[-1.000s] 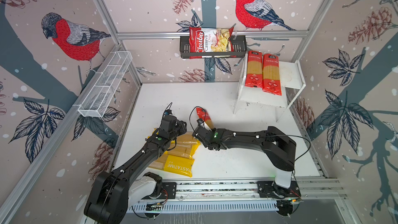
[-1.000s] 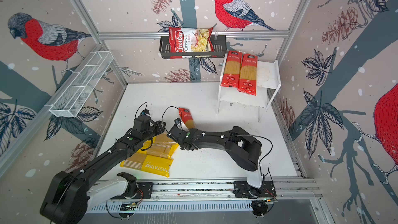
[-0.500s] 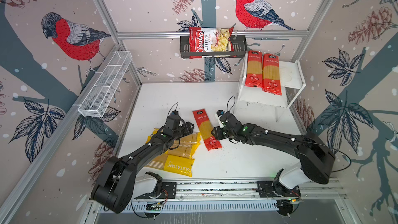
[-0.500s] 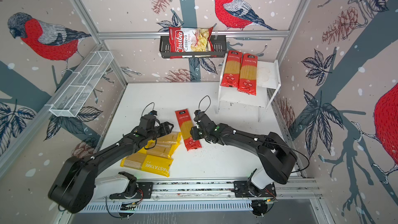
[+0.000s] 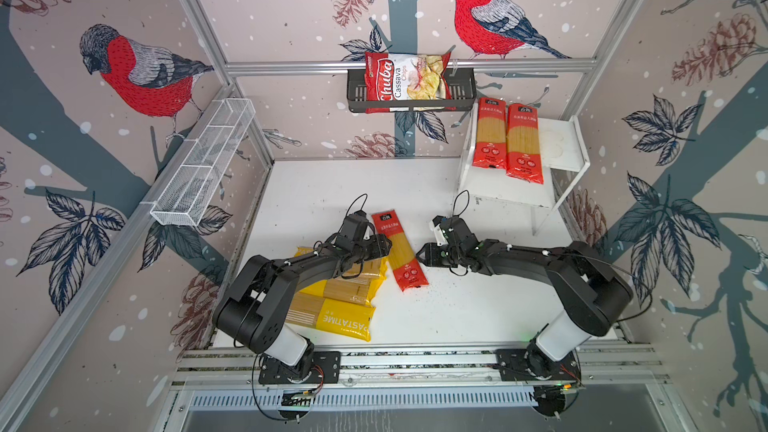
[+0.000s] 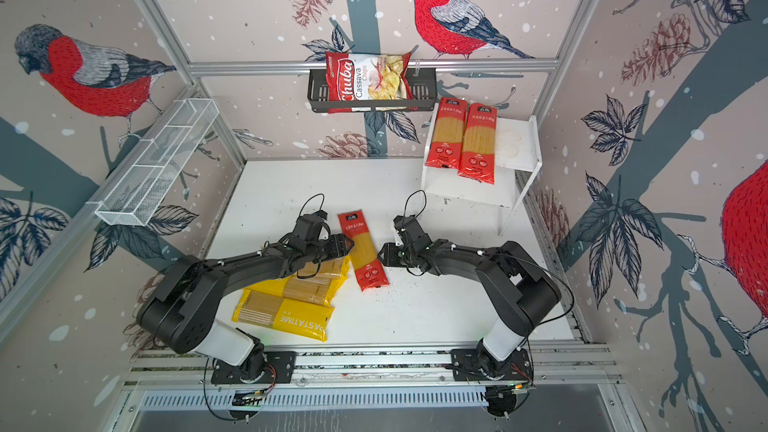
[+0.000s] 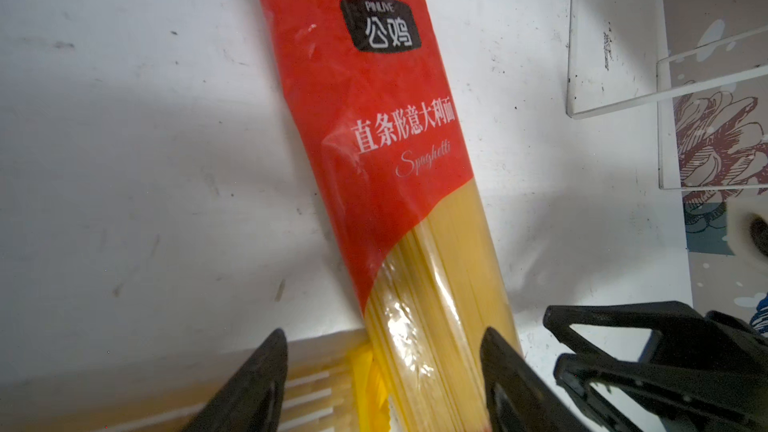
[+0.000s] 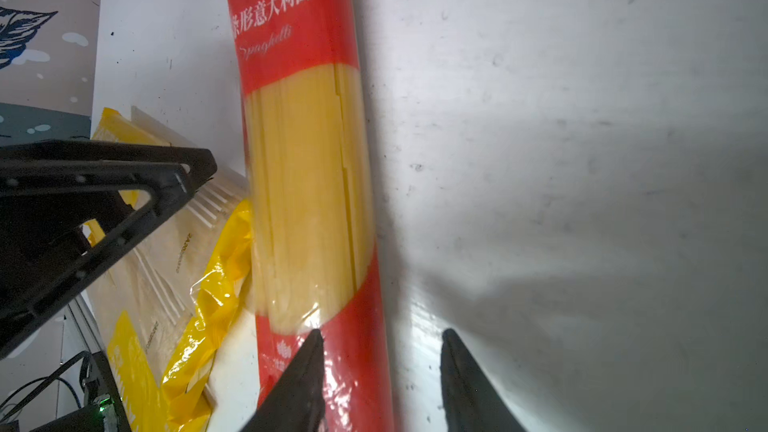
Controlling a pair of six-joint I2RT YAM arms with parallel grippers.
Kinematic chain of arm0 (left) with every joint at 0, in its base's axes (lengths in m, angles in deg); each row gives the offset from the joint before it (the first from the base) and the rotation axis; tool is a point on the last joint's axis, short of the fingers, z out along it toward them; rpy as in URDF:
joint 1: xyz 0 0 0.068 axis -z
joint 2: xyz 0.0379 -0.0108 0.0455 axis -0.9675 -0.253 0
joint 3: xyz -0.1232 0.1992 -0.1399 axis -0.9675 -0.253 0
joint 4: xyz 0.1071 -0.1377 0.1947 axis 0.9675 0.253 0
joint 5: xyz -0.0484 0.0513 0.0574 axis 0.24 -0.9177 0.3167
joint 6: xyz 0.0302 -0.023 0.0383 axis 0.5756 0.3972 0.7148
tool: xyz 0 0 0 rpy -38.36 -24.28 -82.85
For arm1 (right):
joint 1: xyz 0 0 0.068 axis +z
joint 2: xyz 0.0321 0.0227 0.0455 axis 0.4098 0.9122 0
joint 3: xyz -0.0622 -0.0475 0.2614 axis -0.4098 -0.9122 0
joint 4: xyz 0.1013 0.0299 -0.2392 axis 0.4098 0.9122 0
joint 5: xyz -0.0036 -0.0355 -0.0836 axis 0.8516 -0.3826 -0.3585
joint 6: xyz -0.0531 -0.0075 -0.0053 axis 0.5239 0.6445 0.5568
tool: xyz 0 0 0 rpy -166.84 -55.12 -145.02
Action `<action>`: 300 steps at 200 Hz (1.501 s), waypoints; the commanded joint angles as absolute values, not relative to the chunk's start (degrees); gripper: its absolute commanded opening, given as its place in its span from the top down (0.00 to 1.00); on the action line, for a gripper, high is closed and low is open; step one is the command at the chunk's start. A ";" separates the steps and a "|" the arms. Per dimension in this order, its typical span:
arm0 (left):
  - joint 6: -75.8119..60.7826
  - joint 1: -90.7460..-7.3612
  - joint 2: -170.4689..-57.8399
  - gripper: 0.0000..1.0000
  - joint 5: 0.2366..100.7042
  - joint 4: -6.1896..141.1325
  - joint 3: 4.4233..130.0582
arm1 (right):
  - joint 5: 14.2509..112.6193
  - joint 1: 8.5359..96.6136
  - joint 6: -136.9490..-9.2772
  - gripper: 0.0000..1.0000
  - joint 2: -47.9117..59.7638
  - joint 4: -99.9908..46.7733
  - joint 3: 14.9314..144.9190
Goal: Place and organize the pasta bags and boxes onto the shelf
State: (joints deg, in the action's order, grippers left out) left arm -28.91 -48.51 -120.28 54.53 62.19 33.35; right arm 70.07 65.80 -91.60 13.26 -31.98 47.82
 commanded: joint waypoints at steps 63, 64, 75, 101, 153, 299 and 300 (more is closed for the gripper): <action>-32.15 -49.24 -126.46 0.35 58.70 52.11 32.22 | 77.62 67.17 -97.07 0.60 21.97 -45.15 46.07; -32.18 -49.24 -126.56 0.36 58.87 52.01 32.23 | 77.72 67.22 -97.16 0.60 21.99 -45.43 45.99; -32.55 -49.29 -127.54 0.40 60.06 50.69 31.98 | 78.34 67.47 -98.00 0.60 22.68 -47.53 45.34; -33.36 -49.20 -128.82 0.49 61.68 48.45 31.39 | 79.26 67.60 -98.68 0.59 23.47 -50.62 44.52; -33.78 -48.61 -130.52 0.66 63.12 46.36 30.83 | 81.15 68.12 -101.66 0.54 25.80 -56.52 44.50; -31.76 -54.01 -112.82 0.42 65.07 55.15 30.54 | 79.70 66.38 -109.44 0.92 14.73 -73.07 35.80; -31.90 -54.04 -112.58 0.42 65.08 55.16 30.43 | 79.64 66.38 -109.45 0.92 14.51 -73.15 35.71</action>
State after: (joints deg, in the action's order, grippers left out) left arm -32.82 -52.91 -116.59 64.63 52.36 30.94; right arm 80.41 66.61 -108.23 18.33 -65.77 36.67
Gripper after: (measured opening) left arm 0.546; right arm 0.155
